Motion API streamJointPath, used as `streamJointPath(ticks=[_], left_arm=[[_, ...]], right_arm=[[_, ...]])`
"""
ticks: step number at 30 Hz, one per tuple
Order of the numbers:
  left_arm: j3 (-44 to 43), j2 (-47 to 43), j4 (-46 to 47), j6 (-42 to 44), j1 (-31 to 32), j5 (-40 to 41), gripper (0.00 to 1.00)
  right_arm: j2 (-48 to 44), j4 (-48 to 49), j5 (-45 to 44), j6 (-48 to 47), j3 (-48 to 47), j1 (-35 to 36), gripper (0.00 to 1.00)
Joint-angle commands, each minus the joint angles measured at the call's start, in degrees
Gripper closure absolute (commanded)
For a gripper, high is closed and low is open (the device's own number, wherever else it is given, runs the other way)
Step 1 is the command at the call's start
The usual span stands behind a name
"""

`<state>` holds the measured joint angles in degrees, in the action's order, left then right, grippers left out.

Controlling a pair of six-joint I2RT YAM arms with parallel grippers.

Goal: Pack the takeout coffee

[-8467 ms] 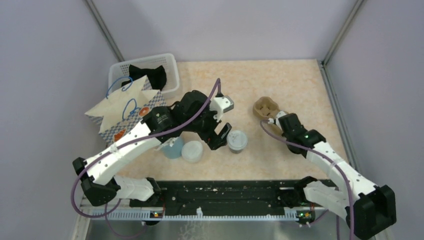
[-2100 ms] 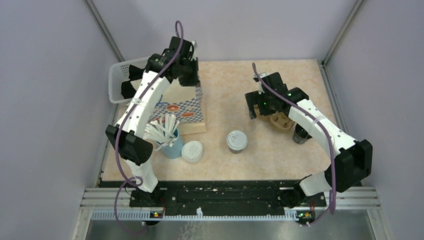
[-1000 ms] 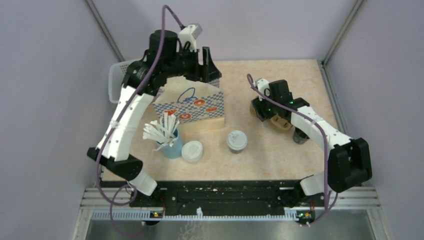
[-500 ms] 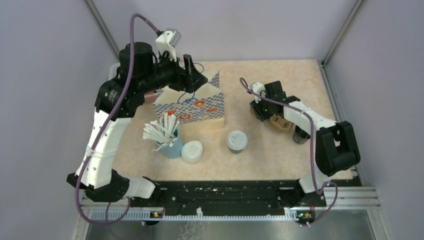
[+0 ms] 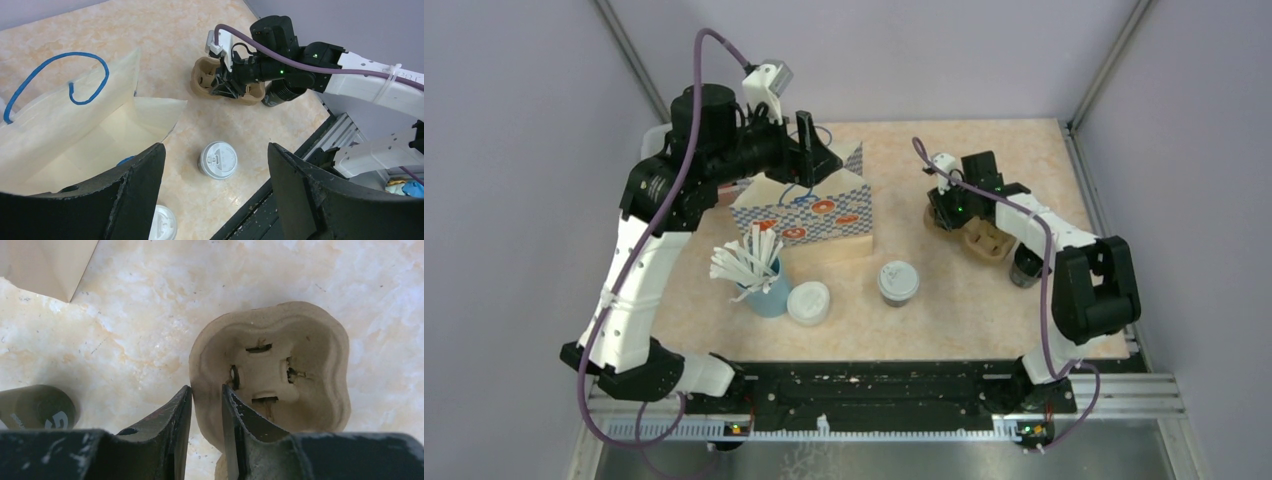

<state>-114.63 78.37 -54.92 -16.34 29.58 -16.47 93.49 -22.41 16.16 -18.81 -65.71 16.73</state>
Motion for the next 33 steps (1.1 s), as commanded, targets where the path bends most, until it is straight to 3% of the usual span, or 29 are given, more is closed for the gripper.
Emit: streamJointPath(ticks=[1,9,14,33], left_arm=[[-1.17,0.63,1.65,0.25,0.16,-1.79,0.18],[-1.04,0.59,1.56,0.68,0.19,-1.41,0.18],[-0.8,0.63,1.58,1.0,0.15,-1.32,0.18],[3.68,-0.57,5.53,-1.36,0.15,-3.78,0.18]], right_arm=[[1.84,0.76,3.87,0.69,-2.22,-0.71,0.7],[2.89,0.14,4.45,0.7,-3.58,-0.69,0.77],[2.25,-0.12,4.46,1.14,-4.05,-0.72,0.71],[-4.47,-6.24,2.68,0.04,-8.55,-1.42,0.9]])
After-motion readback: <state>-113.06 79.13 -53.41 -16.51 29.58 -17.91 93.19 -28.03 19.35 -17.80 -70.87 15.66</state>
